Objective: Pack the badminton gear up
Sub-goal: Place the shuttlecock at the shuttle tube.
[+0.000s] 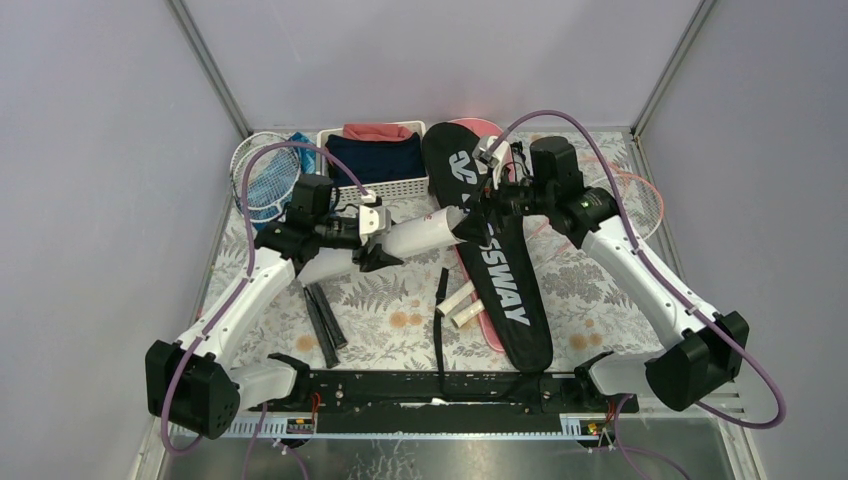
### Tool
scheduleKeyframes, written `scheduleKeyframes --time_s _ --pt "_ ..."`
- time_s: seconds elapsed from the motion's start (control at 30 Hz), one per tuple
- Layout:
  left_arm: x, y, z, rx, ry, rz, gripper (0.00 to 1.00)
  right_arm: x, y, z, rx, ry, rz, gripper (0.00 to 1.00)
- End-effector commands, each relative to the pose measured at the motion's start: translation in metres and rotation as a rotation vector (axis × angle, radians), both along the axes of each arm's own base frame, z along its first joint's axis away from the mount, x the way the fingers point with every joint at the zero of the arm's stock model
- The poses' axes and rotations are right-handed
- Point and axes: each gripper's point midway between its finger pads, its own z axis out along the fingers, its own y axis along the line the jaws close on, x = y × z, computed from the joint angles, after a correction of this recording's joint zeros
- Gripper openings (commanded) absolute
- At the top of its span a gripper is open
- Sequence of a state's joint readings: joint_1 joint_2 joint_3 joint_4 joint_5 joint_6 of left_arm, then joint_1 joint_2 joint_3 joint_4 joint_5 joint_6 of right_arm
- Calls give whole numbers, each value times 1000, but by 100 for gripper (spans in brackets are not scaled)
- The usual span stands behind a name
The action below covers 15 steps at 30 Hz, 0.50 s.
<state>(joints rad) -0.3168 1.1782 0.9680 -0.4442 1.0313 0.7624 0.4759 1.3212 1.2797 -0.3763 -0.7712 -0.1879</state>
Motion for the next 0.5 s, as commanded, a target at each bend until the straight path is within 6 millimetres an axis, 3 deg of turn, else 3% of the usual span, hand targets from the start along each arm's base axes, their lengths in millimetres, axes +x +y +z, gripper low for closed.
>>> scheduleKeyframes --time_s 0.0,0.47 --pt "4 -6 12 -17 -68 -26 53 -7 5 -2 -7 22 52 95" --pt "1 -9 3 10 -87 -53 53 -6 16 -11 -32 28 73 100"
